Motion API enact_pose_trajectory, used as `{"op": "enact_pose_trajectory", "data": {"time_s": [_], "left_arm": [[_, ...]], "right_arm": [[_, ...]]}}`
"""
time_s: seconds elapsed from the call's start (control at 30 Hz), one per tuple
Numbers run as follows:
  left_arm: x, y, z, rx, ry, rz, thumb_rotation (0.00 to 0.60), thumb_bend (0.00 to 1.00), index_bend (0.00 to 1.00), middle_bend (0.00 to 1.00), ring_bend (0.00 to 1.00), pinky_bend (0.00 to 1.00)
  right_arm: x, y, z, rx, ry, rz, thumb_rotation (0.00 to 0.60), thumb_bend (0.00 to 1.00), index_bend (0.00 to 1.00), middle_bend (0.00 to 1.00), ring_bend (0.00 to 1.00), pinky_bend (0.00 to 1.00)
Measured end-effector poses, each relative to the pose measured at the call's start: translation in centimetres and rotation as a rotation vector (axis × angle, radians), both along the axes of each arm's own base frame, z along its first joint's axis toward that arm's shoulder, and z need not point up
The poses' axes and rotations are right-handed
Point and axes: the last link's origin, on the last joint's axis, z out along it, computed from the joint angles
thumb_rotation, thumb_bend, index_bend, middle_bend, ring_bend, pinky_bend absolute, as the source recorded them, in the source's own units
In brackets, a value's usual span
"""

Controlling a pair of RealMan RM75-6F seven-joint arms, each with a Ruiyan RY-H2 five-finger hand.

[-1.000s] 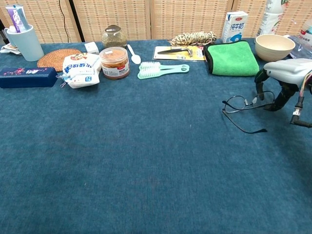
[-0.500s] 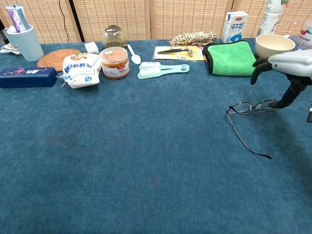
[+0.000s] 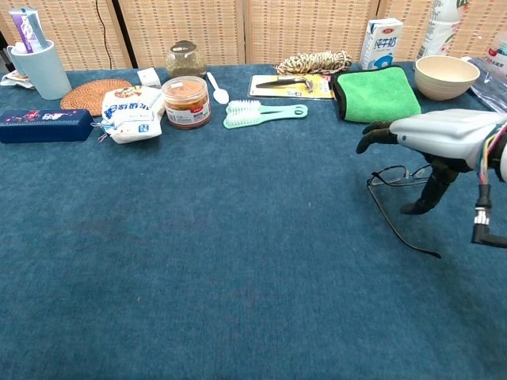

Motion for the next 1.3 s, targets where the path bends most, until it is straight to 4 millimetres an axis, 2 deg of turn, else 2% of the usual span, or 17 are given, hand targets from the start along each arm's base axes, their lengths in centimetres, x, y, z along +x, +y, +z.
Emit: {"op": "enact_pose_trajectory", "data": {"time_s": [0.17, 0.4, 0.9, 1.3], "left_arm": [[-0.2, -0.2, 0.1, 0.003, 0.000, 0.005, 0.592, 0.38, 0.20, 0.09, 0.03, 0.00], [-0.6, -0.5, 0.3, 0.008, -0.001, 0.013, 0.592, 0.38, 0.20, 0.09, 0.03, 0.00], [-0.7, -0.4, 0.1, 0.006, -0.009, 0.013, 0.593, 0.38, 0.20, 0.09, 0.03, 0.00], [-0.7, -0.4, 0.0, 0.005, -0.006, 0.016, 0.590, 0.38, 0.20, 0.09, 0.03, 0.00]], "right_arm": [[1.0, 0.2, -1.1, 0.026, -0.002, 0.026, 0.600, 0.20, 0.17, 0.00, 0.00, 0.00], [1.4, -0.2, -1.3, 0.061, 0.042, 0.046, 0.600, 0.20, 0.27, 0.00, 0.00, 0.00], [1.4, -2.0, 0.2, 0.060, 0.116, 0.033, 0.600, 0.20, 0.27, 0.00, 0.00, 0.00], [0.1, -3.1, 0.3, 0.084, 0.235, 0.025, 0.600, 0.20, 0.31, 0.00, 0.00, 0.00]]}}
